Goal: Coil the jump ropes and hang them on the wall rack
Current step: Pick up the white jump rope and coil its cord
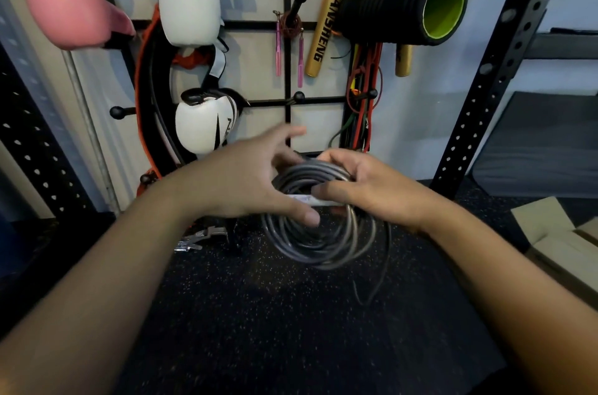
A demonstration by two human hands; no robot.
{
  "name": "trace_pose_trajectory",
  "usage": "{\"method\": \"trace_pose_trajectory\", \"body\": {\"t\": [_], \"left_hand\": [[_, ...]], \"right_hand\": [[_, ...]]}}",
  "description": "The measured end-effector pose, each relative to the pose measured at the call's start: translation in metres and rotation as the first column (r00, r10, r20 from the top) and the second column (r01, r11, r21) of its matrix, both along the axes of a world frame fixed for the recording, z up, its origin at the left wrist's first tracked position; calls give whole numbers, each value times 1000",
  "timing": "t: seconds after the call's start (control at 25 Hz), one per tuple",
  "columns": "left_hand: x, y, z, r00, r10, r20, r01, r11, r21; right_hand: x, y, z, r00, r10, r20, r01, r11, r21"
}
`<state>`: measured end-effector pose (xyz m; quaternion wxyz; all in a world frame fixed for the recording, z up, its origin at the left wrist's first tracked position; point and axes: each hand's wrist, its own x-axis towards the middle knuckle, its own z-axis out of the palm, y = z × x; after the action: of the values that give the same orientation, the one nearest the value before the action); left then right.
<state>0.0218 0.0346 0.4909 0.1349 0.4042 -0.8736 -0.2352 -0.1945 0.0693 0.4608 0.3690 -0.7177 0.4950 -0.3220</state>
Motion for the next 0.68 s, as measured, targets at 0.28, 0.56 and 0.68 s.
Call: {"method": "trace_pose_trajectory", "body": {"t": [0.28,0.56,0.68], "left_hand": [[-17,-2,-40,961,52,-270,107,833,542],[-21,-1,-43,723,209,-658,227,828,513],[-34,4,-39,388,418,-821,251,810,531]], "right_hand": [[3,-4,-10,999,-31,-30,30,999,-39],[-28,-9,-1,936,-308,170,319,947,-41],[-43,-13,-15,942,-250,224,250,968,27]]}}
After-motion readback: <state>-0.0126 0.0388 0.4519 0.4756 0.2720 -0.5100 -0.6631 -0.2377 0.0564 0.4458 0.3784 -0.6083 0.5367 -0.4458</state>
